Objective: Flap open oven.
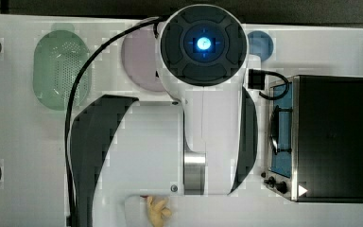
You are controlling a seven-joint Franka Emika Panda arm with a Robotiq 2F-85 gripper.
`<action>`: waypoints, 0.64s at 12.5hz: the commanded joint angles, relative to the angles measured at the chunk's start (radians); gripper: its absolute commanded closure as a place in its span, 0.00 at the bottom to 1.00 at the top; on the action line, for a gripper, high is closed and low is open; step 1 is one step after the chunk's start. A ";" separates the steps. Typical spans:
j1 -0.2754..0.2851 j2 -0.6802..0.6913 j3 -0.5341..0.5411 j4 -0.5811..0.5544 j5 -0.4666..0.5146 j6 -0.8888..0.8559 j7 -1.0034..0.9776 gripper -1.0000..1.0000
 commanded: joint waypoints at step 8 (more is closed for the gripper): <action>-0.027 -0.432 -0.048 -0.288 -0.018 -0.183 0.128 0.43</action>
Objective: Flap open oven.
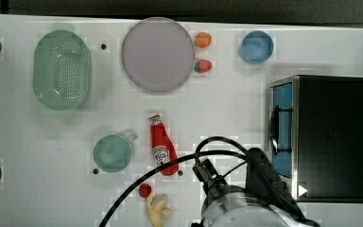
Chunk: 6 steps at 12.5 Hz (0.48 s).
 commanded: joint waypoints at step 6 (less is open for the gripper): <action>-0.009 0.112 -0.042 -0.041 -0.019 0.110 -0.086 0.82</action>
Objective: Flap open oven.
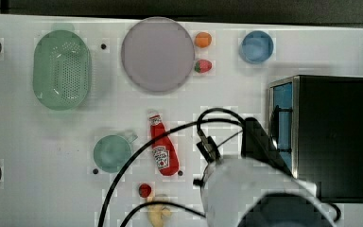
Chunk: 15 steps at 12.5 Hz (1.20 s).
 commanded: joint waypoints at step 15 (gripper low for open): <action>-0.046 0.368 -0.345 -0.139 -0.093 0.635 -1.236 0.82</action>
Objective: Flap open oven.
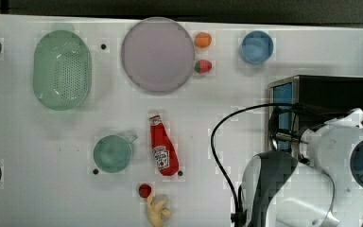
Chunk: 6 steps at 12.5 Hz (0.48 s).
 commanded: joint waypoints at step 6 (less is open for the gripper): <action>-0.006 0.139 -0.024 -0.096 -0.026 0.275 -0.097 0.82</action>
